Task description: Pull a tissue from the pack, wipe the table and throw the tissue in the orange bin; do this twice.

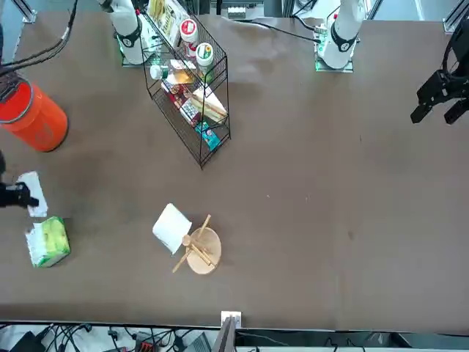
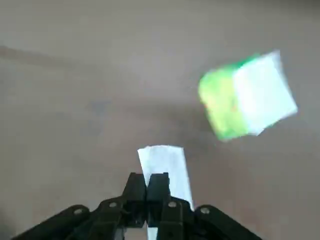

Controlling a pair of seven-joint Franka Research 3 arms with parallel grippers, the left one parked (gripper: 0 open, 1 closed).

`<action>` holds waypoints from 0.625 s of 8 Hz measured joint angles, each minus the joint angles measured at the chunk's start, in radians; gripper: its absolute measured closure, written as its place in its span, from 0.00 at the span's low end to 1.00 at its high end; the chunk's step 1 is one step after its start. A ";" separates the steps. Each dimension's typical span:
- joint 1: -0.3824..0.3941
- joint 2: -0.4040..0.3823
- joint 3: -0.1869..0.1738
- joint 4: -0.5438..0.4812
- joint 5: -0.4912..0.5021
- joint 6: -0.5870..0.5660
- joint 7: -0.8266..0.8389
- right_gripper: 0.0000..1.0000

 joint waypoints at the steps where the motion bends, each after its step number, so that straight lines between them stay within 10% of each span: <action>1: 0.039 -0.070 0.002 -0.117 -0.001 0.000 0.111 0.98; 5: 0.191 -0.309 0.010 -0.625 -0.003 0.186 0.449 0.99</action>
